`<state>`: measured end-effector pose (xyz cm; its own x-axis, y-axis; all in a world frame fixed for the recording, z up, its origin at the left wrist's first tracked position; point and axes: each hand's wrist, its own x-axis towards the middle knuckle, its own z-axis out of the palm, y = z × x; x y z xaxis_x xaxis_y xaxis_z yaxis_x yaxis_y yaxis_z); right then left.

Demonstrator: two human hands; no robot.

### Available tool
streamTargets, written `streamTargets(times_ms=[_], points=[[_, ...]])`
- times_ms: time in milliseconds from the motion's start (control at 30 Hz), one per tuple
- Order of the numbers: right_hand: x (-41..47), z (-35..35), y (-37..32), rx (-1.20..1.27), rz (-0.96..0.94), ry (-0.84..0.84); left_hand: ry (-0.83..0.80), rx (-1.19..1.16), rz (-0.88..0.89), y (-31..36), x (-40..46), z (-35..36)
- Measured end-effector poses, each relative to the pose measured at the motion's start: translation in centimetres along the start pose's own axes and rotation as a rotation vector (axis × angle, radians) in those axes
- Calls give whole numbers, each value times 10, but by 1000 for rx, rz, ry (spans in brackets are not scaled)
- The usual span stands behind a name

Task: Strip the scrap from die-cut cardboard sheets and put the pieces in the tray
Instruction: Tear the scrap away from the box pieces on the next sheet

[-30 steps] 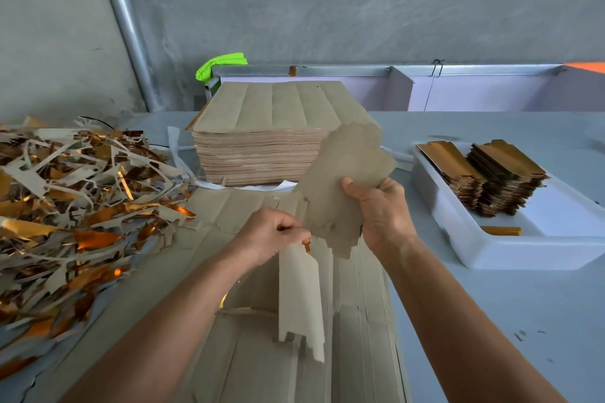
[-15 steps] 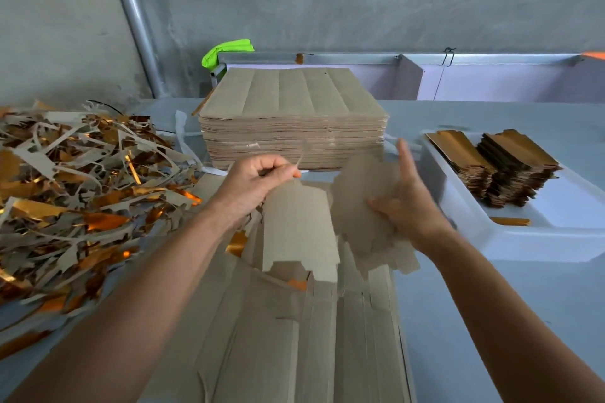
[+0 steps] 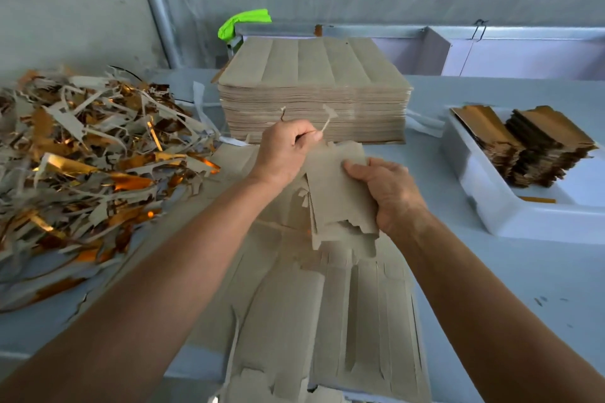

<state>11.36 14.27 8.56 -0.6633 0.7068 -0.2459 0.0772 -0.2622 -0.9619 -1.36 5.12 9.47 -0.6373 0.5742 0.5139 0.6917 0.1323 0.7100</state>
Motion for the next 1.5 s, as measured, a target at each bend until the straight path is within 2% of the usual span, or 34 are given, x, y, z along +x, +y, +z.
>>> streamTargets(times_ms=[67, 200, 367, 533, 633, 800, 900, 967, 1033, 1100, 1167, 1267, 1300, 1367, 1433, 1500], points=[[2, -2, 3, 85, -30, 69, 46, 15, -44, -5, 1, -3], [4, -5, 2, 168, -64, 170, 22, 58, -101, -9, -1, -10], [8, -17, -4, 190, -118, 300, 65, 137, -60, -11, -2, -22], [9, -33, -9, 233, -164, 416, 164, 280, -8, -23, 1, -31], [7, -41, -14, 248, -176, 502, 281, 332, -14, -26, 3, -32], [-4, -53, -18, 260, -178, 519, 473, 356, -84, -8, 28, -45], [-10, -57, -14, 231, -173, 503, 496, 340, -109, 10, 62, -63], [-14, -57, -11, 233, -171, 493, 377, 391, -102, 18, 74, -65], [-16, -56, -9, 247, -163, 481, 171, 411, -94, 15, 70, -56], [-18, -55, -8, 231, -152, 456, -110, 454, -148, 2, 54, -42], [-19, -55, -5, 193, -140, 430, -462, 554, -241, -11, 34, -34], [-20, -55, -3, 167, -135, 403, -902, 866, -193, -9, 10, -29], [-21, -55, -2, 163, -140, 385, -996, 899, -171, -1, 4, -29], [-21, -55, -1, 172, -141, 370, -1083, 891, -109, 18, -6, -28], [-22, -56, 1, 184, -136, 370, -1124, 804, -28, 34, -21, -29], [-22, -57, 2, 204, -129, 350, -1253, 742, 22, 42, -44, -31]])
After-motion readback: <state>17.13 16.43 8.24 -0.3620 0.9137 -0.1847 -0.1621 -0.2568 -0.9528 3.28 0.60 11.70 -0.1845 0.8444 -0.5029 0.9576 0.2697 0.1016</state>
